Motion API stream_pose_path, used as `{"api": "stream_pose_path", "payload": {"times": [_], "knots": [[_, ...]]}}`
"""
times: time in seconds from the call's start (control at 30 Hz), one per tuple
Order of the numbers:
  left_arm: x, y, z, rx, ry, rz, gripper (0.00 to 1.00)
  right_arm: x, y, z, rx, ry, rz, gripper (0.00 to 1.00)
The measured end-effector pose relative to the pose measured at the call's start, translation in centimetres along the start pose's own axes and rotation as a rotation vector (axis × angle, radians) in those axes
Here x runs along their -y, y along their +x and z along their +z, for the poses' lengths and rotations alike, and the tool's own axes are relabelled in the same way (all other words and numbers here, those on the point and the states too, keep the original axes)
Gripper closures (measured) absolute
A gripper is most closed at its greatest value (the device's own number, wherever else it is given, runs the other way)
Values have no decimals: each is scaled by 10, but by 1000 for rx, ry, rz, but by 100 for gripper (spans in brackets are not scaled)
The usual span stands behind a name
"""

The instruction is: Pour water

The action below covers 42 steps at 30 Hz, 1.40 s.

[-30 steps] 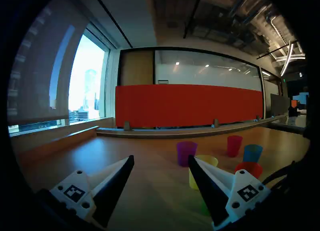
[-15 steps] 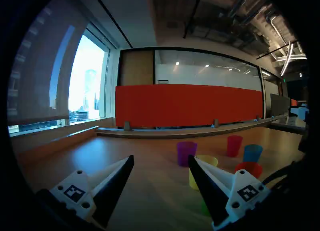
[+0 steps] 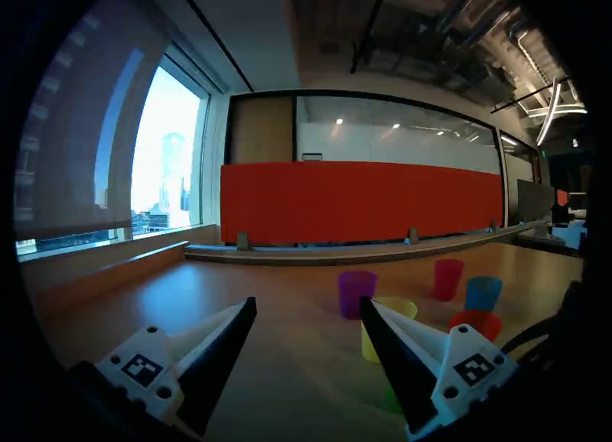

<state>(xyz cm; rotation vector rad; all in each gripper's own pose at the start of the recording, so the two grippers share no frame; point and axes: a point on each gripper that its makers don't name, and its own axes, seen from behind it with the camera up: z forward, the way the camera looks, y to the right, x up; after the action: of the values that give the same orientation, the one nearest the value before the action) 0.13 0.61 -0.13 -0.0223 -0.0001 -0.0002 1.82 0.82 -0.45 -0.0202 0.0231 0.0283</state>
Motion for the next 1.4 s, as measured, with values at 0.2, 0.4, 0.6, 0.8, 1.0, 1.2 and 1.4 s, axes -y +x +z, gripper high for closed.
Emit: {"api": "stream_pose_path", "payload": {"times": [0.2,0.4,0.6,0.8,1.0,1.2,1.4], "knots": [[0,0,0,0,0,0,0,0,-1,0,-13,9,6,0],[-1,0,0,0,0,0,0,3,-6,2,-8,12,6,0],[-1,0,0,0,0,0,0,5,-12,5,-1,12,-15,0],[-1,0,0,0,0,0,0,5,-17,6,20,8,-23,0],[-1,0,0,0,0,0,0,7,-17,6,21,9,-31,0],[-1,0,-1,0,0,0,0,7,-17,5,21,10,-31,0],[-1,0,-1,0,0,0,0,7,-17,4,21,13,-31,0]]}}
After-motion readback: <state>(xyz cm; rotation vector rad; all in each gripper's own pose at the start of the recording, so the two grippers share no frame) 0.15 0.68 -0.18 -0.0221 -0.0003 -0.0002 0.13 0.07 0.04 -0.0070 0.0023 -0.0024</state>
